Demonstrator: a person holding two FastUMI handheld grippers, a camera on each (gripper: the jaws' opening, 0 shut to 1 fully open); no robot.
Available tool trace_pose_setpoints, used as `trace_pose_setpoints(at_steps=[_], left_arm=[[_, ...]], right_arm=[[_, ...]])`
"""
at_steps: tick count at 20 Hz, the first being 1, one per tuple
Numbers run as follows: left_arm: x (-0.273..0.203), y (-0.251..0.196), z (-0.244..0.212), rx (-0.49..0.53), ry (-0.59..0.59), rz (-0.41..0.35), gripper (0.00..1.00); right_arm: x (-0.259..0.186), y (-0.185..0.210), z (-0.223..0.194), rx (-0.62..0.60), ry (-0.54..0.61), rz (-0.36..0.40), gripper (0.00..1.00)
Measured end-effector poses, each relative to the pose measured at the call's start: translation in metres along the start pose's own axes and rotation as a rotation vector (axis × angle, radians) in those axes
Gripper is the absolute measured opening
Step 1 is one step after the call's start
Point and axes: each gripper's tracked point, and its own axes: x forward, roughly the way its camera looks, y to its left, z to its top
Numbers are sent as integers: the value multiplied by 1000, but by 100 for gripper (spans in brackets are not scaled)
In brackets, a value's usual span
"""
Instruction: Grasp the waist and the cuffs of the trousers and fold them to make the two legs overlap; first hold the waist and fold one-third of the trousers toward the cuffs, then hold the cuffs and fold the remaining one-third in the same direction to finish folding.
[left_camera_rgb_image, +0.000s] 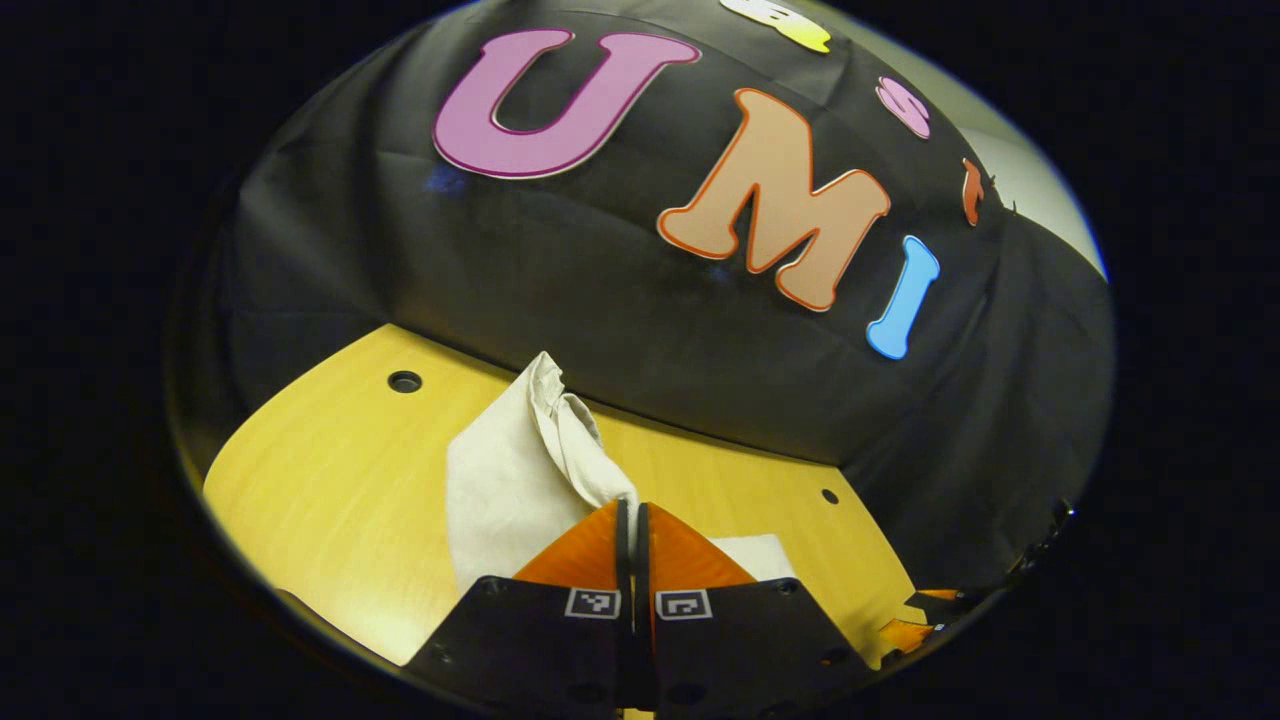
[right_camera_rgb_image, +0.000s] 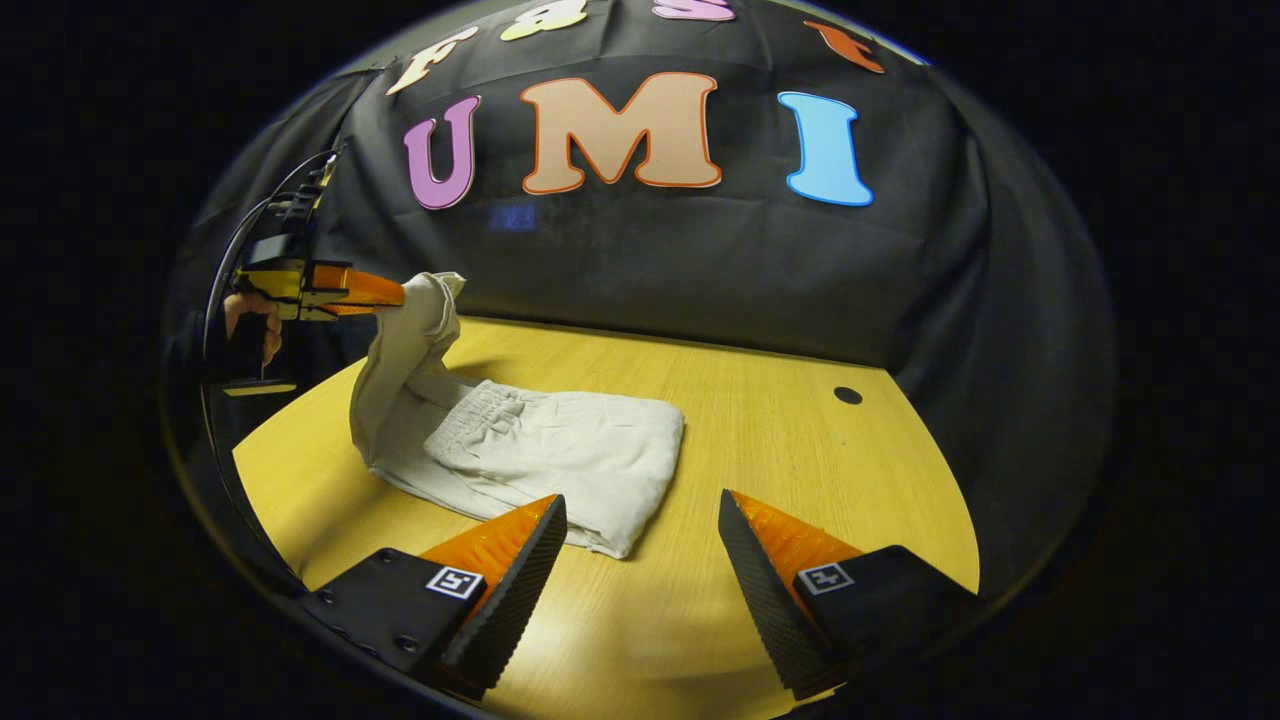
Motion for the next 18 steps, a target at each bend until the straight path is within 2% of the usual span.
trace_pose_setpoints(at_steps=[7, 12, 16, 18], left_arm=[[32, -86, -21, 55, 39, -124, 0], [53, -139, -61, 107, 110, -198, 0], [63, -156, -117, 159, 190, -222, 0], [61, -156, -142, 174, 225, -203, 0]], right_arm=[[-21, -32, -12, 21, 2, -34, 98], [-31, -51, -21, 39, 3, -52, 98], [-33, -58, -27, 40, 11, -45, 98], [-32, -60, -29, 38, 11, -37, 98]])
